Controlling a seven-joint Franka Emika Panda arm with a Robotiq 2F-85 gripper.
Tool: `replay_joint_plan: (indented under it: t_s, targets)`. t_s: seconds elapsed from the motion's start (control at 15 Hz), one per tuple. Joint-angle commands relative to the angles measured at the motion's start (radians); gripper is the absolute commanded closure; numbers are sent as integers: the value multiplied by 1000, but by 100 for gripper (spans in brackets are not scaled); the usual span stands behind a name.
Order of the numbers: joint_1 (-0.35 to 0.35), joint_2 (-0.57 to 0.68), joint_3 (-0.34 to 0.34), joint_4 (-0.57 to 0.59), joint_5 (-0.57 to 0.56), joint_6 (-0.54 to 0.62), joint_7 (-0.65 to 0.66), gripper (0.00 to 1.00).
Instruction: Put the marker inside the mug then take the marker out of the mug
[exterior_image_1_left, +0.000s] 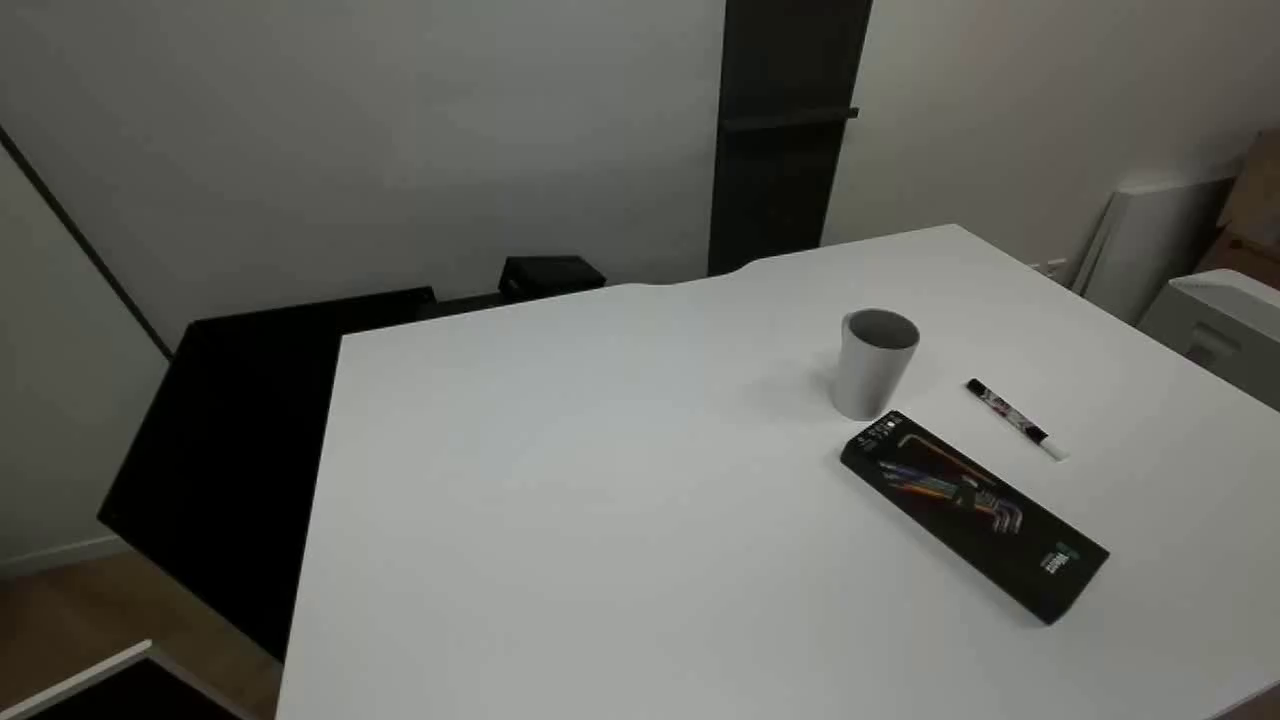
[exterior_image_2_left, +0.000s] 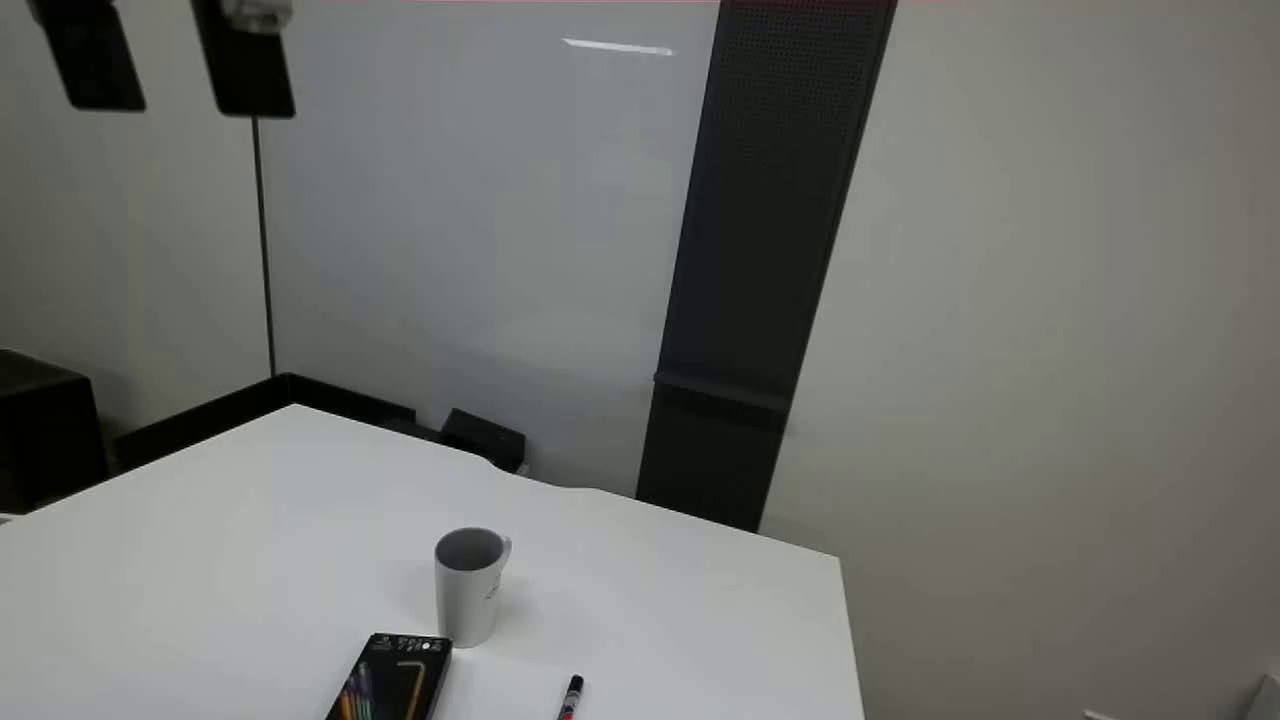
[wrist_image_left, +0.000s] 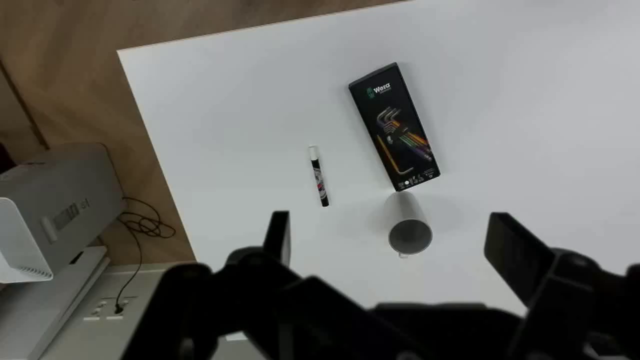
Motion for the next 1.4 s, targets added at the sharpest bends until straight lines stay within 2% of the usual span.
replay_joint_plan:
  t_s: [0.0, 0.6, 0.73, 1.0, 1.33]
  targets:
    - [13, 1, -9, 4, -7, -3, 7, 0]
    - [13, 0, -9, 4, -7, -3, 7, 0]
    - [18, 32, -24, -7, 0, 42, -3, 0]
    - [14, 199, -64, 20, 12, 135, -7, 0]
    - [2, 506, -96, 98, 12, 315, -5, 0]
